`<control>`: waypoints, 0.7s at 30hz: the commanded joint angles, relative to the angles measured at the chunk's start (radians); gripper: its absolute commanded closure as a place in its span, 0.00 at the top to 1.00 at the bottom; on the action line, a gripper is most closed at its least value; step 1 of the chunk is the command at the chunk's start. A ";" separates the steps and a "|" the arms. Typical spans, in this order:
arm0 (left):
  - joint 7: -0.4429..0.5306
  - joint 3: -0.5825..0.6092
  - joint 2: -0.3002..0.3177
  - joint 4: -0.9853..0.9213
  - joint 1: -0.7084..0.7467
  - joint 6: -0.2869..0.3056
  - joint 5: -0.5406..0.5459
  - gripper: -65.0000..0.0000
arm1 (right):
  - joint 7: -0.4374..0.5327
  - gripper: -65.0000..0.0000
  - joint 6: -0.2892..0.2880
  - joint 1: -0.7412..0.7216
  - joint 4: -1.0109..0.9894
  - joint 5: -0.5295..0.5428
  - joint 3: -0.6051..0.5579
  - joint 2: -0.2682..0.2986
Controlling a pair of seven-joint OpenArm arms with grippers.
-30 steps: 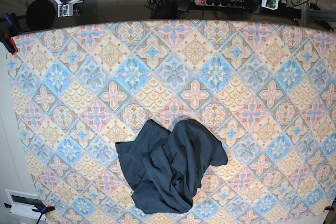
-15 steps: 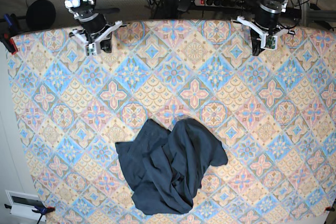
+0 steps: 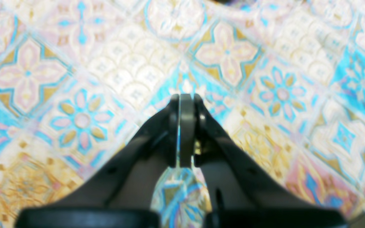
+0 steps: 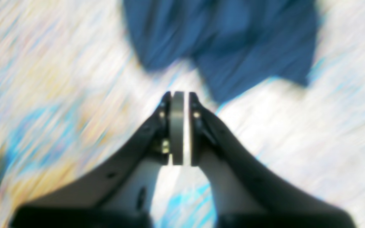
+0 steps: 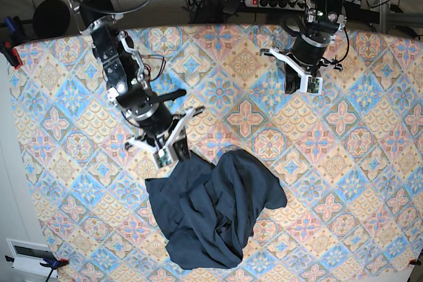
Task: Layout the t-shirt on the table in an organized manner, then fold the t-shirt properly
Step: 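Reach the right gripper to the crumpled navy t-shirt and grasp it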
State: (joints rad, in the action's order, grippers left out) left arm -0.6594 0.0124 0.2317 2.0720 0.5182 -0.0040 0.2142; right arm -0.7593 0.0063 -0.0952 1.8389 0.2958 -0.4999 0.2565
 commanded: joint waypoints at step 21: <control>0.011 -0.005 0.005 0.014 0.013 -0.003 -0.002 0.00 | 0.063 0.43 -0.002 -0.314 -0.588 0.009 -0.245 -0.179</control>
State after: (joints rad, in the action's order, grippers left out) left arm -0.6704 0.0097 0.2329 2.0697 0.5297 -0.0040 0.2108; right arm -0.7181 0.0135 -0.3820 1.2293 0.2958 -0.7448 0.0994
